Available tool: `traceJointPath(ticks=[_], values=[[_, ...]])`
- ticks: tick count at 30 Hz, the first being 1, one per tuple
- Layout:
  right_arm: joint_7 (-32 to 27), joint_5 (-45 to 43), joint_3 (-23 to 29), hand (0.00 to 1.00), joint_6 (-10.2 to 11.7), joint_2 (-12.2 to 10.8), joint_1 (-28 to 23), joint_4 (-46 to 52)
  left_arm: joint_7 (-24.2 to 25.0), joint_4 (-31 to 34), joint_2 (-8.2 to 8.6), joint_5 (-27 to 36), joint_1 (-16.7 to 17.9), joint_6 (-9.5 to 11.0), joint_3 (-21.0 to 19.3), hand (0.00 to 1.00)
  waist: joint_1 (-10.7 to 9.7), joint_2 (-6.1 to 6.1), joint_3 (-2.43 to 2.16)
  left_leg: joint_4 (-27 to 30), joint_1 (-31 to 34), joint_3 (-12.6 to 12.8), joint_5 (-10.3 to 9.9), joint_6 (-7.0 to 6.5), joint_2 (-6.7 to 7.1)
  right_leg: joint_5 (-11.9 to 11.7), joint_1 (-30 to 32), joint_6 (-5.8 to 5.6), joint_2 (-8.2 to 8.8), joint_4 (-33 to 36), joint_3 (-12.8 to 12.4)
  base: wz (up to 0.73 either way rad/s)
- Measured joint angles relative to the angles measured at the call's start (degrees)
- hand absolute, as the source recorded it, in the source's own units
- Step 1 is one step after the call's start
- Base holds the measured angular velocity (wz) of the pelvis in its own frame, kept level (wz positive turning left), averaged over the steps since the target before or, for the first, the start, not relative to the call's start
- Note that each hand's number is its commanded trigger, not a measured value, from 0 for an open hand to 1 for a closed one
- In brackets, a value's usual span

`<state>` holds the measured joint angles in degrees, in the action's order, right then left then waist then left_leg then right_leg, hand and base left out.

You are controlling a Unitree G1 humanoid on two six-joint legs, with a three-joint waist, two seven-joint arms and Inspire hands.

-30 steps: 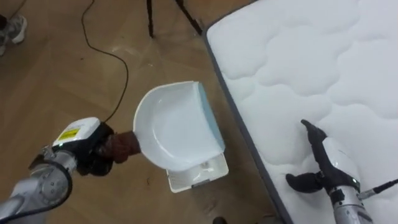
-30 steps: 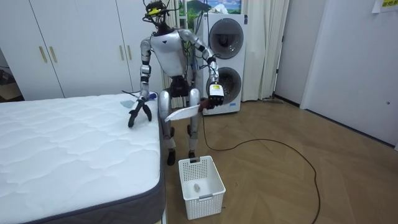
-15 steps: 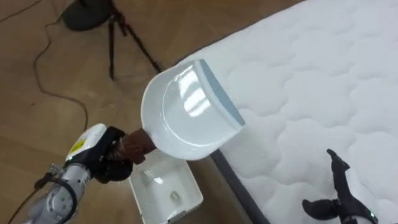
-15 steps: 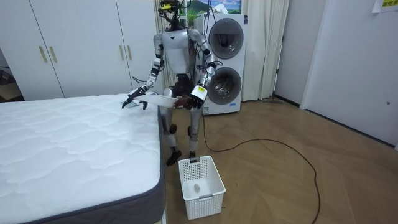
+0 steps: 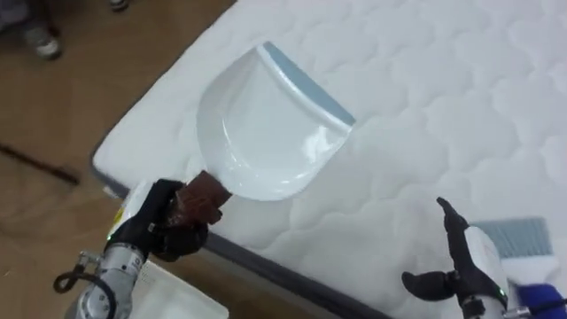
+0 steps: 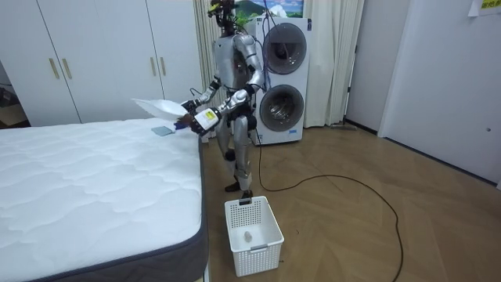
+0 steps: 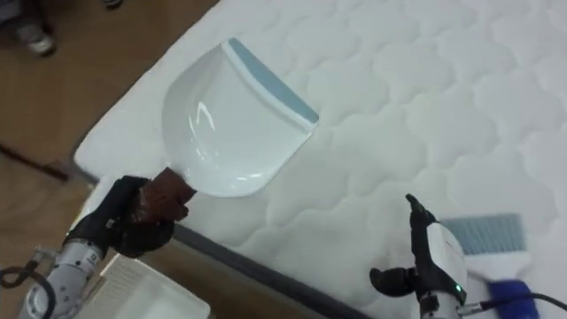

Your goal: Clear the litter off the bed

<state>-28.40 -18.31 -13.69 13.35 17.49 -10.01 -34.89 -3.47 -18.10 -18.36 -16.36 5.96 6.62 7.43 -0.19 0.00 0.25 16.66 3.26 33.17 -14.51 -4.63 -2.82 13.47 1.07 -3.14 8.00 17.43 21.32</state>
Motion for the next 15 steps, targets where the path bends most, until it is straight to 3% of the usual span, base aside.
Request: traceJointPath(ticks=[4,5,7,9,10,13,15], values=[[2.30,0.04,1.00,0.00,-0.01,-0.46,-1.71,0.56,-0.12,-0.18,1.68,-0.01,2.02,0.44,0.39,1.00,-0.99,0.19,0.04,-0.35,-1.40,-0.86,-0.06,0.51,-0.49,-0.70,-0.13,0.40,-0.80,-0.95,-1.51,-0.27],[2.77,-0.24,1.42,0.00,-0.01,-0.65,-2.11,1.29,-0.29,-0.18,1.97,0.09,3.70,0.44,0.37,1.00,-0.65,0.21,0.06,-0.94,-2.32,-1.42,-0.01,0.98,-0.33,-0.71,0.12,0.55,-1.14,-0.71,-3.37,-0.77],[3.57,-0.19,1.49,0.00,0.07,-0.86,-1.99,1.91,-0.43,-0.50,2.26,0.94,6.35,0.41,0.40,1.00,0.69,0.33,-0.02,-1.05,-3.12,-5.29,0.00,1.26,0.01,-0.97,0.84,1.18,-1.90,-0.54,-6.44,-1.12],[5.50,-0.19,1.44,0.00,0.01,-1.30,-1.42,1.91,-0.49,-1.79,3.10,2.36,9.24,0.13,0.13,1.00,2.94,0.76,0.01,-1.41,-4.07,-19.82,0.09,1.42,2.12,-1.47,1.17,1.85,-3.32,-0.79,-11.12,-1.37],[6.63,-0.24,1.44,0.00,-0.25,-1.40,-1.40,1.97,-0.48,-2.45,3.60,2.37,10.09,-0.34,0.06,1.00,3.08,0.89,-0.06,-1.95,-4.92,-23.63,0.15,1.52,2.81,-1.65,1.15,2.00,-4.15,-0.77,-12.71,-0.92],[8.64,-0.15,1.56,0.00,-0.98,-1.65,-1.50,1.94,-0.45,-2.93,4.16,2.44,10.77,-0.39,0.06,1.00,2.11,0.57,-0.14,-3.44,-6.05,-23.94,0.59,1.89,3.00,-1.77,1.13,2.14,-4.56,-0.71,-13.94,-0.33],[9.80,-0.16,1.87,0.00,-0.98,-1.78,-1.65,1.84,-0.45,-2.93,4.34,3.43,11.28,-0.39,0.04,1.00,1.80,0.36,-0.18,-4.68,-7.38,-21.91,0.66,2.10,2.43,-2.34,1.27,2.40,-5.54,-0.72,-15.99,-0.43]])
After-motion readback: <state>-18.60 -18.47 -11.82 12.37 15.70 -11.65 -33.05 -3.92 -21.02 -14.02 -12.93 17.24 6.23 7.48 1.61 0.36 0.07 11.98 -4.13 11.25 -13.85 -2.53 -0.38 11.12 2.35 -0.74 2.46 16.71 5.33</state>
